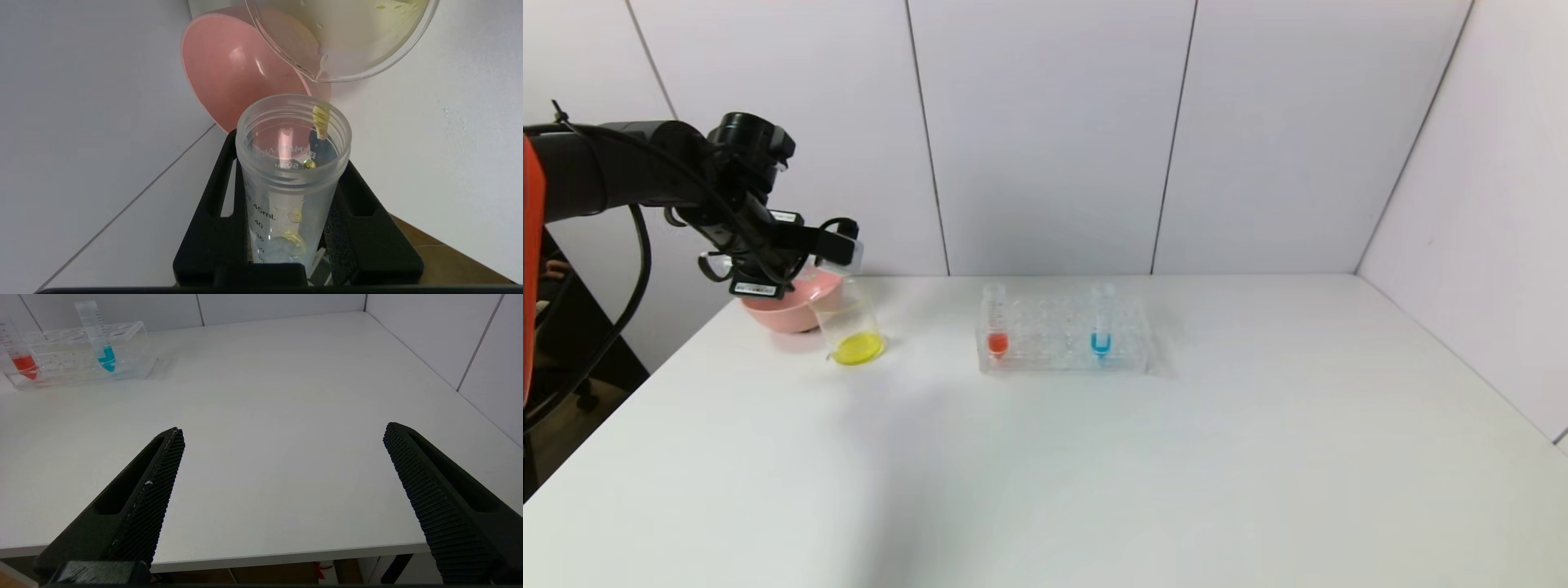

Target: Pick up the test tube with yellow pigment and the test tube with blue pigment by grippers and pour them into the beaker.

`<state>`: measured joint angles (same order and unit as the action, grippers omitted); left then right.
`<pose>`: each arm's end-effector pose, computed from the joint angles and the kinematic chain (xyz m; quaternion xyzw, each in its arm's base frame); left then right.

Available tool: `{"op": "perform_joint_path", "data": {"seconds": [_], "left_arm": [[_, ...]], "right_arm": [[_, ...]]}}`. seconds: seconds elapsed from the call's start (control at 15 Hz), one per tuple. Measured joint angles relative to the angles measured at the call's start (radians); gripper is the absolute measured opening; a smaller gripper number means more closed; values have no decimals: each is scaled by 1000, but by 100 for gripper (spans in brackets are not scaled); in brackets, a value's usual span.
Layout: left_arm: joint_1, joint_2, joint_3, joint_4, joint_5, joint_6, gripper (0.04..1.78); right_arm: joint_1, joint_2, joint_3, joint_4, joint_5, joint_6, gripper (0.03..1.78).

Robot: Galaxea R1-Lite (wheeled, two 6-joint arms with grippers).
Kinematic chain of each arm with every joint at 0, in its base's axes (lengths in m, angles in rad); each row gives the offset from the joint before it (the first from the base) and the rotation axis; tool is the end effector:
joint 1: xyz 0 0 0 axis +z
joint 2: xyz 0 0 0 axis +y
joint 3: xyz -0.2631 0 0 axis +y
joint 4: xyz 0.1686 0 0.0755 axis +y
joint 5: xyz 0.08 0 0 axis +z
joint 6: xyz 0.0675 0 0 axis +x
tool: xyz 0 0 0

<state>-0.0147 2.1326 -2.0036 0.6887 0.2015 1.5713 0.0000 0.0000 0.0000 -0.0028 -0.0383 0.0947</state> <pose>0.4172 0.0074 0.1692 0.6765 0.3399 -0.2190 0.6155 0.0529 -0.0026 0.0759 0.0474 -0.0023 -0.0191 0.9987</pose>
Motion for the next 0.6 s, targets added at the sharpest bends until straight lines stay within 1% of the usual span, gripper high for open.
{"op": "perform_joint_path", "data": {"seconds": [0.27, 0.6], "left_arm": [[-6, 3, 0, 8, 49, 39, 53], [-13, 6, 0, 8, 54, 39, 53]], "right_arm": [[0, 0, 0, 0, 0, 0, 177], [0, 0, 0, 0, 0, 0, 177]]}}
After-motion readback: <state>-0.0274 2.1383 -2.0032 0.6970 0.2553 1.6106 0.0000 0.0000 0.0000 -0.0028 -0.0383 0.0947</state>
